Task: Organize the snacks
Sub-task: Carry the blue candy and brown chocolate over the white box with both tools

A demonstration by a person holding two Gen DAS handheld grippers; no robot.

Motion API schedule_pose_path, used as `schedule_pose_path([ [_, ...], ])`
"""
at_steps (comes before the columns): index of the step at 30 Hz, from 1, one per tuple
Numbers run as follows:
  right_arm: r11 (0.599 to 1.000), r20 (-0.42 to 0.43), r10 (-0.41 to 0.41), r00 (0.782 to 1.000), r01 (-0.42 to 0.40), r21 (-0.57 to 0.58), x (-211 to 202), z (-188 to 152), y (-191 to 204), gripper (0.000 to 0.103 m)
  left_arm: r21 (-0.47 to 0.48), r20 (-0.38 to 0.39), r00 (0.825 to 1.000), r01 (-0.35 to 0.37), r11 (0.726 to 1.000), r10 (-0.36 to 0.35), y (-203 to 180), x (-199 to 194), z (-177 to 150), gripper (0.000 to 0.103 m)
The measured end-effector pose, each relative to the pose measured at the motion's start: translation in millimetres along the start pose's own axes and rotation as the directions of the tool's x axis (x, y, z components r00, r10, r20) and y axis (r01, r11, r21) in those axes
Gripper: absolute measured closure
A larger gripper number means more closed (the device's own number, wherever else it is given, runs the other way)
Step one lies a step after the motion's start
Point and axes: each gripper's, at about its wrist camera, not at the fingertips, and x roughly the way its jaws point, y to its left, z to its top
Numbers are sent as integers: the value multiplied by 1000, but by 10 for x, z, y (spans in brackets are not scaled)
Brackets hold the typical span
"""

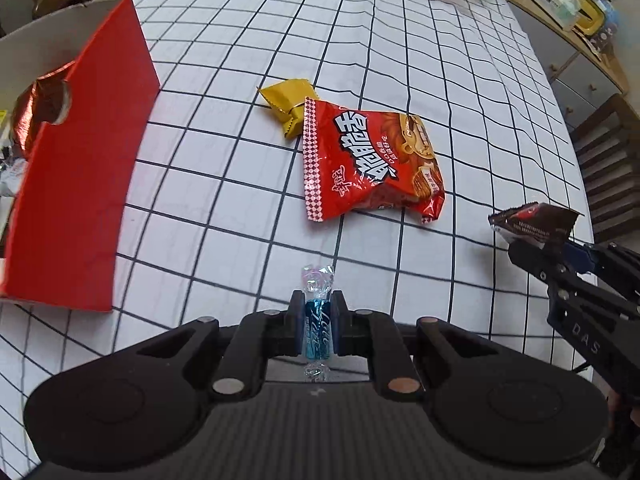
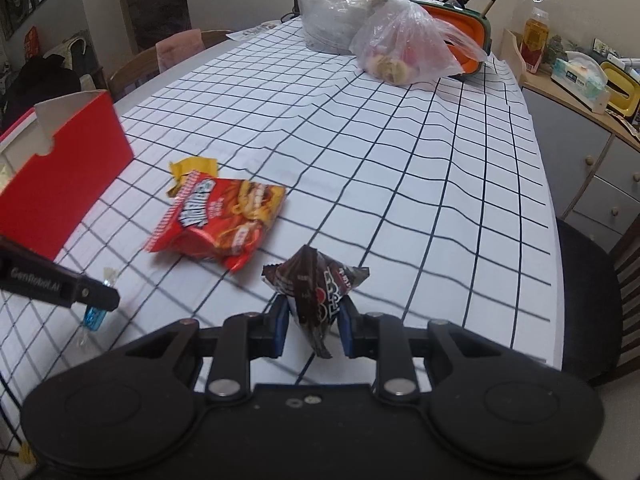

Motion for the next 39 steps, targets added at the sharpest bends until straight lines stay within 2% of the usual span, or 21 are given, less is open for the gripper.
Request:
schedule_pose_path([
  [9, 999, 39, 40, 998, -40, 7, -436, -55, 465, 79, 34, 42, 998, 49, 998, -50, 299, -442, -135, 90],
  [20, 998, 99, 55, 994, -52, -25, -700, 191, 1089, 79, 79, 106, 988, 102, 992, -110, 711, -892, -162, 90],
  [27, 996, 124, 73, 990, -67, -54, -710, 383, 1542, 79, 85, 159, 980, 111, 990, -123, 1090, -1169, -75, 90],
  [39, 992, 146, 110, 983, -98, -83, -493, 688, 2292, 79, 70, 222, 971, 73, 995, -87, 1889, -1400, 137, 90],
])
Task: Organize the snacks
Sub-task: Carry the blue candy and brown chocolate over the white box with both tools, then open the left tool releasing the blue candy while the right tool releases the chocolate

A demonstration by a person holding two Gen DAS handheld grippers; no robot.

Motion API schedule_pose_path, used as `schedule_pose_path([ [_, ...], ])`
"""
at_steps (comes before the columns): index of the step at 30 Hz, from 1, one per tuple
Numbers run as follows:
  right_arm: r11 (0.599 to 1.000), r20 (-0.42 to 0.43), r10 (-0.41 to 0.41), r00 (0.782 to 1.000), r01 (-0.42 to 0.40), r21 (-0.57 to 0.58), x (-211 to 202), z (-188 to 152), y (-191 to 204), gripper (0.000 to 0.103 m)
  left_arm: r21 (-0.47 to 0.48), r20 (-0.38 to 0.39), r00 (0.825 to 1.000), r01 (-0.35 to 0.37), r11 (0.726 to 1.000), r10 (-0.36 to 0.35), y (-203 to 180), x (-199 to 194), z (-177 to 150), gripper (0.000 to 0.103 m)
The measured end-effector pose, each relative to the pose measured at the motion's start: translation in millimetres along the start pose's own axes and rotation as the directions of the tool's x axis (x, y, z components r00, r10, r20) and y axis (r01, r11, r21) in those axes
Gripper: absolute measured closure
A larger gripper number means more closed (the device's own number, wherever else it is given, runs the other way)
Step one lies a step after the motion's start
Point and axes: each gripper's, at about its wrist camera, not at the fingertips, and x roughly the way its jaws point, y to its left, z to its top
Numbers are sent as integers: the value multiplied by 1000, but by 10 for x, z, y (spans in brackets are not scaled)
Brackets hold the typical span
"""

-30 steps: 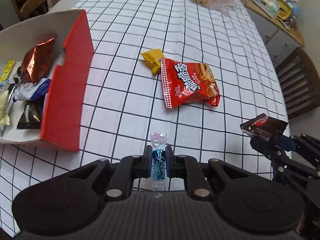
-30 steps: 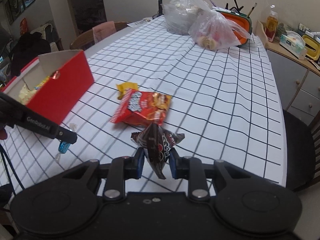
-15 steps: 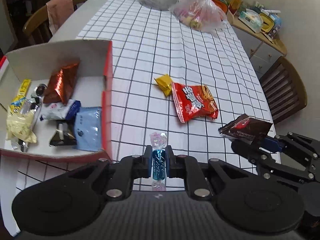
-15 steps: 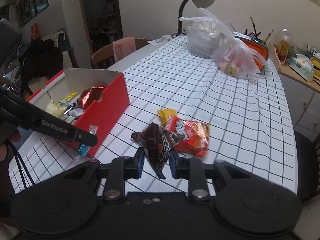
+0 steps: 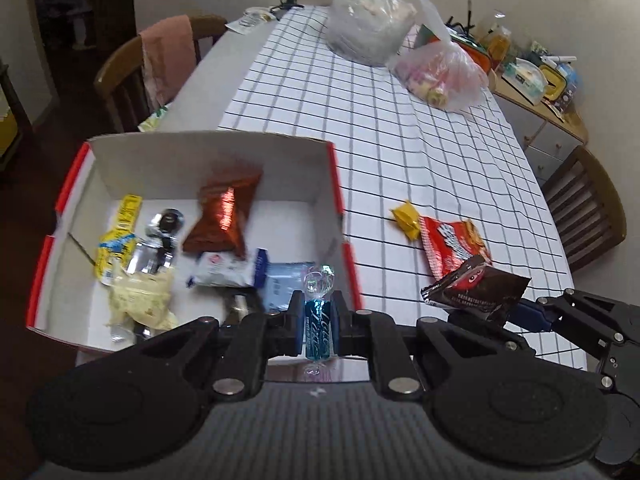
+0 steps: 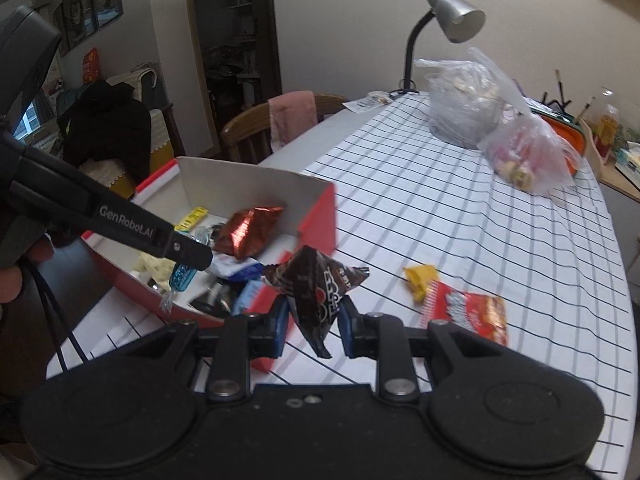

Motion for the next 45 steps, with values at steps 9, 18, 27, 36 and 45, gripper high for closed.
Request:
schedule_pose_path([
  [9, 1000, -20, 13, 1000, -13, -6, 412, 192, 415, 79, -20, -1, 998, -59, 998, 59, 636, 35, 136, 90],
  [18, 999, -96, -5, 995, 2, -41, 987, 310, 680, 79, -58, -40, 994, -107, 993, 105, 1131, 206, 166, 90],
  [27, 997, -185, -40, 982, 27, -71, 1436, 241, 817, 79, -76, -91, 988, -129, 989, 122, 1390, 386, 38, 90],
  [36, 997, -204, -45, 978, 31, -70, 1454, 198, 881, 73, -68, -79, 990, -119, 991, 114, 1408, 378, -42, 90],
  [45, 1000, -182, -20, 983, 16, -24, 1202, 212, 850, 67, -33, -40, 995, -90, 995, 89, 1283, 248, -59, 90],
])
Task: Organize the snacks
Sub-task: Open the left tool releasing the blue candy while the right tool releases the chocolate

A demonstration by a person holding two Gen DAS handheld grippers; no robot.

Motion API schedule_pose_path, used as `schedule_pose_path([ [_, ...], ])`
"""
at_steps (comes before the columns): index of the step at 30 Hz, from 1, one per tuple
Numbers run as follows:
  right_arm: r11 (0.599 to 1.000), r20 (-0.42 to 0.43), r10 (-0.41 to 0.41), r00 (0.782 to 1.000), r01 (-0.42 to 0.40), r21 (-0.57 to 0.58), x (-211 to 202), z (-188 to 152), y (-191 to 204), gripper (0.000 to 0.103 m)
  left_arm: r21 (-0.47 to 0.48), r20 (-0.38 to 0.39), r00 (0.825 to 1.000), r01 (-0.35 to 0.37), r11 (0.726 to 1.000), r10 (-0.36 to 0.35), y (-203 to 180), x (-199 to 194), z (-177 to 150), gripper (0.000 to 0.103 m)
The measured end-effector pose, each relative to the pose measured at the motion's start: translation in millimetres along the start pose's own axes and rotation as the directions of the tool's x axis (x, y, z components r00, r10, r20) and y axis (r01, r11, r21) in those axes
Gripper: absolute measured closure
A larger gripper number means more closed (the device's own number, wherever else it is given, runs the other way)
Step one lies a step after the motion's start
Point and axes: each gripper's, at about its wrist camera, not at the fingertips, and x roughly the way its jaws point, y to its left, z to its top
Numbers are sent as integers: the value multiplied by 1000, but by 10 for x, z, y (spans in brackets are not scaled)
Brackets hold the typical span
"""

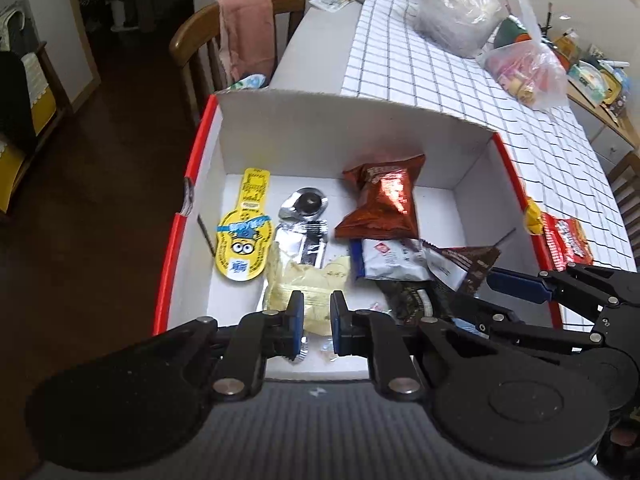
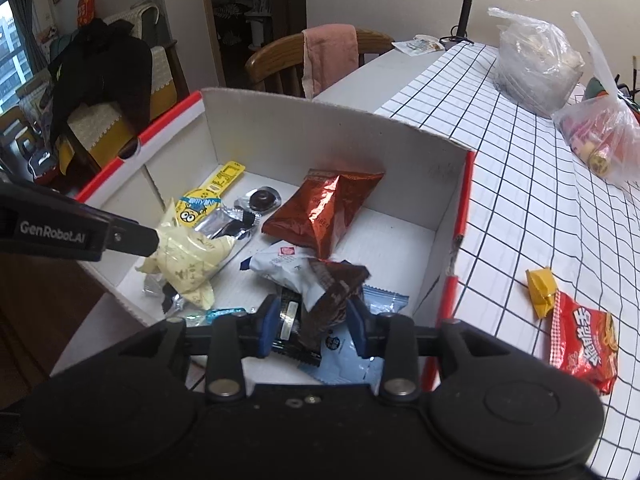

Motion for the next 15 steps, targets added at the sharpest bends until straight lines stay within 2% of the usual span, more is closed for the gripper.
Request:
schedule_pose_path([
  [2, 1000, 9, 7, 1000, -7, 15, -75, -4, -21, 65, 9, 13, 1000, 7, 1000, -7, -32, -41, -5, 87],
  [6, 999, 41, 19, 999, -21, 39, -240, -14, -45, 62, 35, 43, 999, 19, 999, -21, -120, -137, -24, 75],
  [11, 998, 77, 24, 997, -28, 61, -431, -40, -64, 53, 67, 69, 997, 38, 997, -43, -236, -242, -57, 70],
  [13, 997, 94, 22, 995, -29, 67, -510, -60, -80, 48, 77, 82, 995, 43, 996, -49, -282, -283, -76, 57],
  [15, 997, 109, 16, 994, -24, 73, -589, -88, -102, 43, 86, 96, 994, 47, 995, -55, -330, -325, -91, 49],
])
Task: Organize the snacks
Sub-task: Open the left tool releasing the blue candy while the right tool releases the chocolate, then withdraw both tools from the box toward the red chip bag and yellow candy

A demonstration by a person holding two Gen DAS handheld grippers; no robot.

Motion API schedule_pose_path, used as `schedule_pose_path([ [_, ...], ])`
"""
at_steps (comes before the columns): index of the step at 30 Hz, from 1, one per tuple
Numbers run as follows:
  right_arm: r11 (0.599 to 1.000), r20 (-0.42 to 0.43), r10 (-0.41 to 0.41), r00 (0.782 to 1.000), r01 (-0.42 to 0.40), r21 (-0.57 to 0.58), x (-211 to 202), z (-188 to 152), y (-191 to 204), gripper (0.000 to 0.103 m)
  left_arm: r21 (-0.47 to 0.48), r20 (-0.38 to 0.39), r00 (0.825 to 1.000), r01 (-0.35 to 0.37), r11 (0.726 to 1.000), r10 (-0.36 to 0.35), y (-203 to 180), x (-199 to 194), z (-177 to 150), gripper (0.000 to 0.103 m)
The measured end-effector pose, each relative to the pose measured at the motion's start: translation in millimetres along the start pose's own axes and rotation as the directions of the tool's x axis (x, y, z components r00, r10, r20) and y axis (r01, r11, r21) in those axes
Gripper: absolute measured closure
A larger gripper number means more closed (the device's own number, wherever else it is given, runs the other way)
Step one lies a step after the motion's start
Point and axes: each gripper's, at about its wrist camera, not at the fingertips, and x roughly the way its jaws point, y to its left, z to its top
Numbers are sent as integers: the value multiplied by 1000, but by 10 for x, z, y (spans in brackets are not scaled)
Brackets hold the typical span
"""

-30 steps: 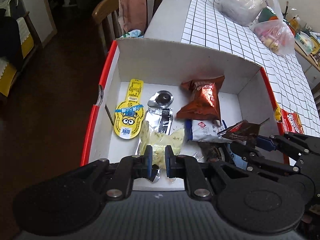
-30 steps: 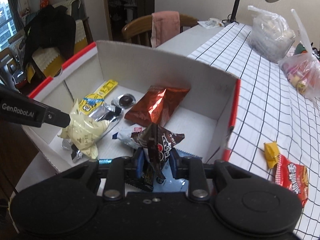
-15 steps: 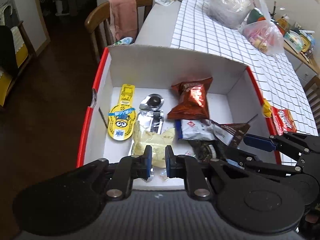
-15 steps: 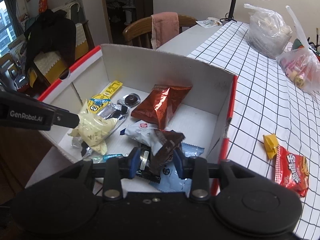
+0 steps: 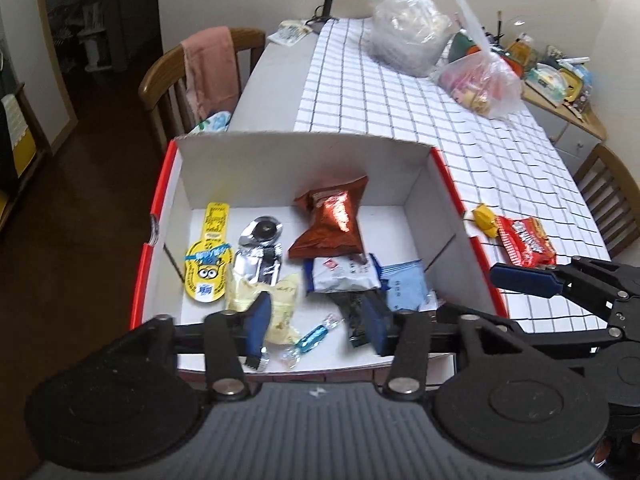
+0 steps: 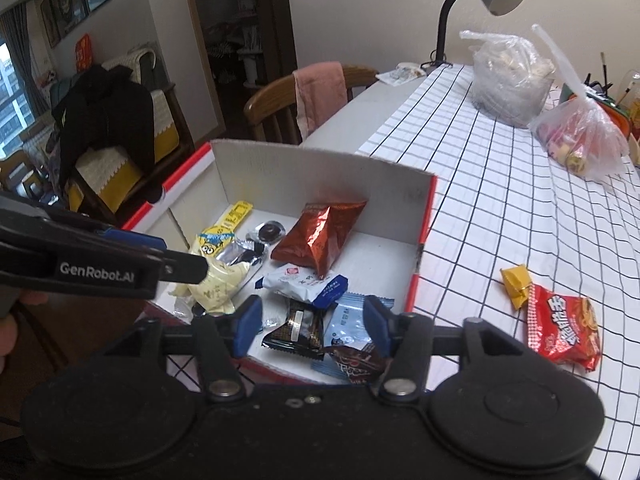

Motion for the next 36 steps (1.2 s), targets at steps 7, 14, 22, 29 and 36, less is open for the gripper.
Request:
schedule_pose_path([
  [7, 999, 47, -20, 999, 19, 30, -277, -46, -152, 31, 47, 35, 999, 24, 999, -26, -230, -117, 11, 37],
  [14, 996, 75, -59, 995, 54, 67, -519, -164, -445, 21, 82, 41, 998, 52, 995, -56, -546, -99, 47, 29],
  [22, 991, 88, -89, 992, 80, 110, -736, -299, -995, 9, 80, 26, 995, 91, 993, -94, -1048, 42, 100, 25],
  [29, 991, 77, -94, 993, 86, 98, -817, -399, -1516, 2, 54, 23, 991, 133, 990, -135, -1535, 228, 167, 16],
  [36, 995, 34, -73, 997, 71, 69, -728, -449, -1995, 1, 1, -40, 989, 144, 990, -144, -1925, 570, 274, 9],
])
